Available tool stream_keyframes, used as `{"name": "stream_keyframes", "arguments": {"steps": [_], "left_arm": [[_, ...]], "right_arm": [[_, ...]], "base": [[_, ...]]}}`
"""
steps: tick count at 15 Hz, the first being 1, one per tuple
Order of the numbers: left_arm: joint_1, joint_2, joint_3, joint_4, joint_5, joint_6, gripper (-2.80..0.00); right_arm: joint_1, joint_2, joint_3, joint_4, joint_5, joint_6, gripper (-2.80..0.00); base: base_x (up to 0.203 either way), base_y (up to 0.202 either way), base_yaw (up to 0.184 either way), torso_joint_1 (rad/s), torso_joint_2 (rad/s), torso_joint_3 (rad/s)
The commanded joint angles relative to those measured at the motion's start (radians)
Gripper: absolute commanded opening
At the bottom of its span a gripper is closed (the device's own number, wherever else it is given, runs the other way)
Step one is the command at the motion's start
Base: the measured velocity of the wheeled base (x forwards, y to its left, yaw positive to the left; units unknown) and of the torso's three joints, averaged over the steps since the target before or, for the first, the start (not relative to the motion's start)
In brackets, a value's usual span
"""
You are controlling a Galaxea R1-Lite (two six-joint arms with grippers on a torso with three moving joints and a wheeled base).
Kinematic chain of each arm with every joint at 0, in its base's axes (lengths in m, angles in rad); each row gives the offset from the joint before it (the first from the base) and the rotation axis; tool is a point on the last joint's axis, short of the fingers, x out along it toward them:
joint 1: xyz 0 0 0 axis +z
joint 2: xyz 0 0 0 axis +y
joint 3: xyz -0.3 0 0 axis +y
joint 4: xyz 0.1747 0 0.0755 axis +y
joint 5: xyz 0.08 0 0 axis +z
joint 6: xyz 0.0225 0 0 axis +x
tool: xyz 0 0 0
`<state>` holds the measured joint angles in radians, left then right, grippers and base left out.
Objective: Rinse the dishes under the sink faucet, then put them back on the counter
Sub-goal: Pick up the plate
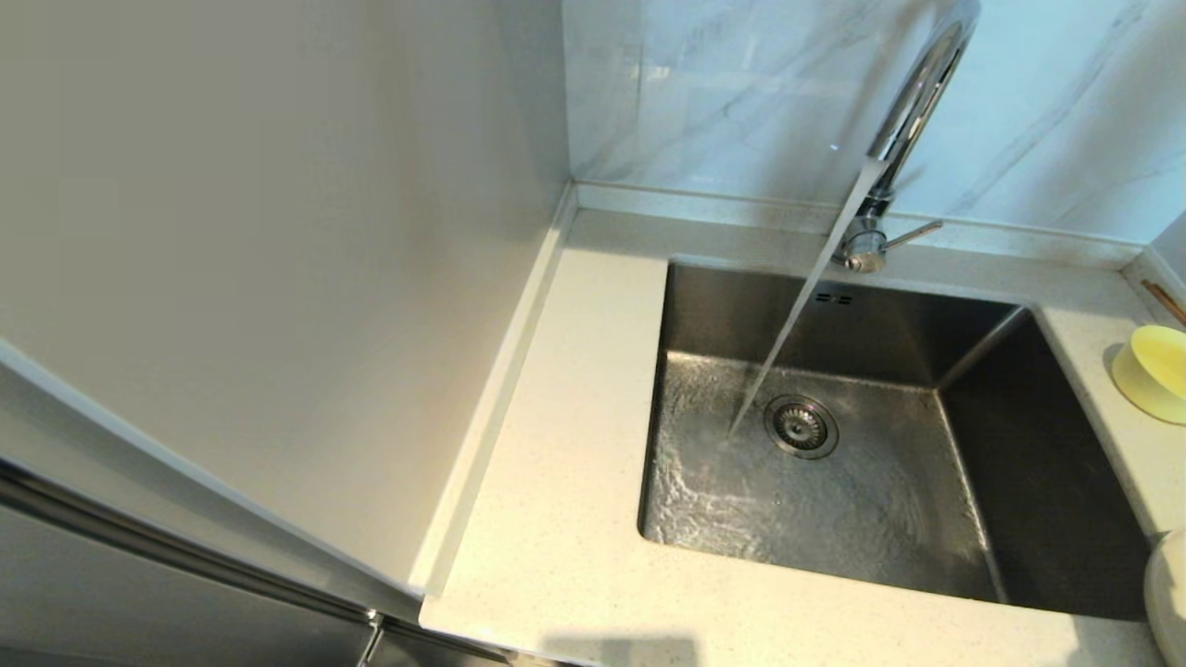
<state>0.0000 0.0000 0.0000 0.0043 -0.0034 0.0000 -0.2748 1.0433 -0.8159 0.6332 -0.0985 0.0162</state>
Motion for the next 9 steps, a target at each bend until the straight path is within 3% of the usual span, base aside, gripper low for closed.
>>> {"name": "stream_keyframes", "arguments": {"steps": [1, 3, 4, 6, 9], "left_arm": [[0.000, 0.000, 0.000, 0.000, -0.001, 0.000, -2.80], [0.000, 0.000, 0.000, 0.000, 0.000, 0.000, -2.80], [0.000, 0.000, 0.000, 0.000, 0.000, 0.000, -2.80], [0.000, 0.000, 0.000, 0.000, -0.001, 0.000, -2.80], [0.000, 0.000, 0.000, 0.000, -0.001, 0.000, -2.80]], "right_arm": [[0.013, 0.022, 0.097, -0.195, -0.002, -0.004, 0.00], [0.037, 0.077, 0.197, -0.448, -0.043, -0.016, 0.00], [0.042, 0.114, 0.240, -0.524, -0.108, -0.044, 0.00], [0.039, 0.151, 0.262, -0.580, -0.183, -0.146, 0.00], [0.039, 0.159, 0.270, -0.658, -0.210, -0.216, 0.00]], "base": [[0.000, 0.000, 0.000, 0.000, 0.00, 0.000], [0.000, 0.000, 0.000, 0.000, 0.00, 0.000], [0.000, 0.000, 0.000, 0.000, 0.00, 0.000], [0.000, 0.000, 0.000, 0.000, 0.00, 0.000], [0.000, 0.000, 0.000, 0.000, 0.00, 0.000]]}}
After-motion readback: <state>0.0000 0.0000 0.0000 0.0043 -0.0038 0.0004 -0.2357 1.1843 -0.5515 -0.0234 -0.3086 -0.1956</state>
